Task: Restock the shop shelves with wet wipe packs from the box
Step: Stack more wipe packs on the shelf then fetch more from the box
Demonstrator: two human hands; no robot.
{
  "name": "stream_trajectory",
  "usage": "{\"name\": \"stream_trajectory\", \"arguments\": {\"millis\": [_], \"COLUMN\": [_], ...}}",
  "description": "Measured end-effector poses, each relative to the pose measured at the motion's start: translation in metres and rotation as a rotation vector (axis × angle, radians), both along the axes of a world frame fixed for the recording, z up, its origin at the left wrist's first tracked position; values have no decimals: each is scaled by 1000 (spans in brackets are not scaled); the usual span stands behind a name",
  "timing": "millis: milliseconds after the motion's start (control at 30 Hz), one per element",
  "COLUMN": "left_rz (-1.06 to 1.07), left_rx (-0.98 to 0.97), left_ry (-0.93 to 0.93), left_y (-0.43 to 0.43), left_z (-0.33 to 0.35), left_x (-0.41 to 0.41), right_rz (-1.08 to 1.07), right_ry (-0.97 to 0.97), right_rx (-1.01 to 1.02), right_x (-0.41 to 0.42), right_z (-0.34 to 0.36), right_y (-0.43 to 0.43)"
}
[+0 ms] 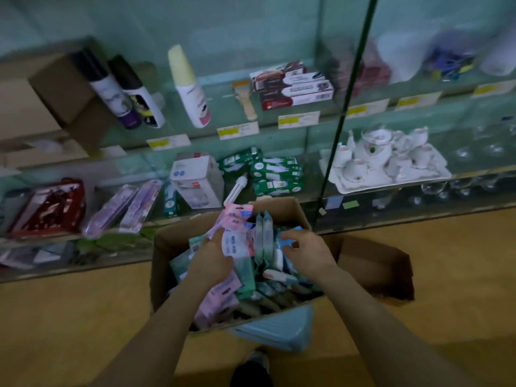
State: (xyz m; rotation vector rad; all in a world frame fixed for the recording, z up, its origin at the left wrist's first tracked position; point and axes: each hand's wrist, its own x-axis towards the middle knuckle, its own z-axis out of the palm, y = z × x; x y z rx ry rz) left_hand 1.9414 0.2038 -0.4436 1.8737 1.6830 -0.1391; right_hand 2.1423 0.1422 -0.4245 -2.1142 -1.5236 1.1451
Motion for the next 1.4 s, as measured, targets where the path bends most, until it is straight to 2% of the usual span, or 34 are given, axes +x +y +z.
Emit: {"name": "stream_trajectory", "arguments": {"millis": [200,400,500,667,767,833,900,967,1000,1067,1167,1233,1400], "left_rz": [-23,-67,-74,-33,-26,120,431,731,811,856,907,954,988], "left_rx": [-111,-200,-185,-88,-150,-173,-209,-319,-381,-439,-340,-261,-107], "left_ry": [34,105,72,9,-73,-259,-459,-569,-584,-570,-590,-611,-683], "left_y": [26,45,54,63,68,72,77,82,82,80,73,68,49], "left_z": [-51,-86,-97,-105,-112,-110,-107,-106,-106,-103,-98,-98,-101], "left_x": [-43,-71,-80,-77,-70,-63,-59,-61,-64,-73,-88,-98,-108], "right_rz": [-63,38,99,47,69,81,81,46,10,-64,-102,-26,245], "right_ry": [-22,-55,-104,-198,-214,-185,-141,-15,63,125,-106,-237,-291], "right_rx": [-116,-121,-111,-175,-236,-245,-236,-223,-234,-217,-126,-81,-186], "right_x": [-47,-97,-113,-124,-128,-130,-132,-132,-132,-132,-137,-146,-182], "right_z": [-49,-91,-110,-128,-134,-135,-129,-124,-123,-123,-128,-129,-132], "right_y": [24,47,62,84,89,92,94,95,93,88,76,68,56]}}
